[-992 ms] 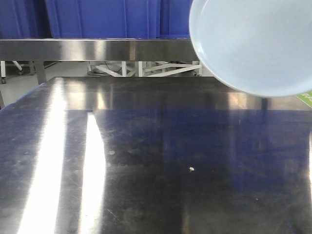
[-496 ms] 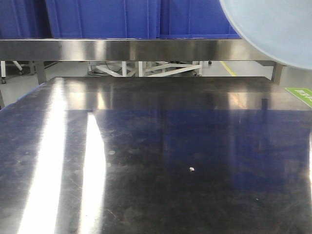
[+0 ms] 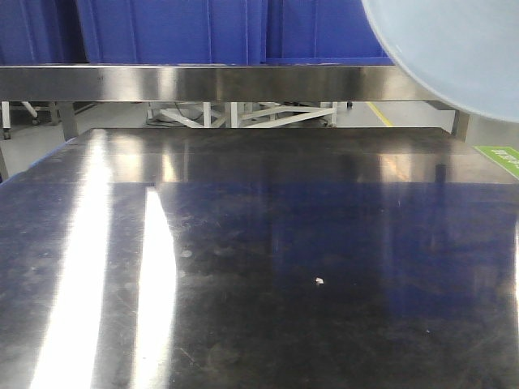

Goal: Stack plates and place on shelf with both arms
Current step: 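Raise the plate stack high with the right gripper, then drive the base to the blue-bin shelf holding the plate stack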

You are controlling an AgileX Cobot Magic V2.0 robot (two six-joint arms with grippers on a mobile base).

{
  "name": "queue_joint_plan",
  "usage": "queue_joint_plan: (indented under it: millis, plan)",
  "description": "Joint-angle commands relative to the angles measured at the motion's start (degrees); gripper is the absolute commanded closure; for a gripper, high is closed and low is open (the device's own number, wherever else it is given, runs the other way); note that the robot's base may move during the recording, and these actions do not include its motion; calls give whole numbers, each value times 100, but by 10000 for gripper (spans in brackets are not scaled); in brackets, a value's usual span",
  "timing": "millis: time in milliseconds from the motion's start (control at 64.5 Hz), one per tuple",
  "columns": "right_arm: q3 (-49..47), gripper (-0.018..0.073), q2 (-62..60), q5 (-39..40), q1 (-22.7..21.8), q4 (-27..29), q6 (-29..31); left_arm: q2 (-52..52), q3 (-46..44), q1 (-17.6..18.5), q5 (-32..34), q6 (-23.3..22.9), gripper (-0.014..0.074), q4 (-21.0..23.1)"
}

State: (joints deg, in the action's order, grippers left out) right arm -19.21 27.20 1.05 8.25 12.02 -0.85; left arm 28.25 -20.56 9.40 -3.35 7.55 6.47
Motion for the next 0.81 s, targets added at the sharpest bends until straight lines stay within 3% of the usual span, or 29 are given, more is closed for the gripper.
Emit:
queue_joint_plan:
  millis: [0,791]
  plan:
    - [-177,503,-6,563,-27,-8,6,28,-152,-8,458,-34,514,46]
    - [-177,503,-6,563,-27,-8,6,28,-152,-8,458,-34,514,46]
